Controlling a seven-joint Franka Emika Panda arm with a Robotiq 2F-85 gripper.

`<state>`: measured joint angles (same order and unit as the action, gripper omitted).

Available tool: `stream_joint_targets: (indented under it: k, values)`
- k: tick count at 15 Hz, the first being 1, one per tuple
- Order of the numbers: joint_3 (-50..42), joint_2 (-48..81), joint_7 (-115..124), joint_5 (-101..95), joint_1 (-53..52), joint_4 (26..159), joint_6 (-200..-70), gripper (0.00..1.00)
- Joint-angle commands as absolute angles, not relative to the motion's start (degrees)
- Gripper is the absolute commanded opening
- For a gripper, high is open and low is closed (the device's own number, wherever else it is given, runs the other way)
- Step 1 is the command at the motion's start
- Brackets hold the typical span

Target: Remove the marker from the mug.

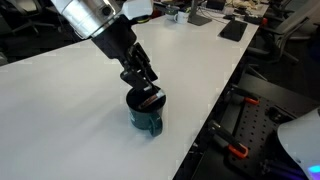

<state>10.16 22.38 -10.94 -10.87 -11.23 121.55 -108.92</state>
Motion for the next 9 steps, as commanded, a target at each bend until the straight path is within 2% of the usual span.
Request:
stream_joint_targets:
  k: [1,9]
  values:
    - [11.07,21.96,-12.92,-11.23,-11.42,121.01,-108.32,0.56]
    - [12.32,21.99,-18.07,-9.44,-10.70,121.77,-108.90,0.54]
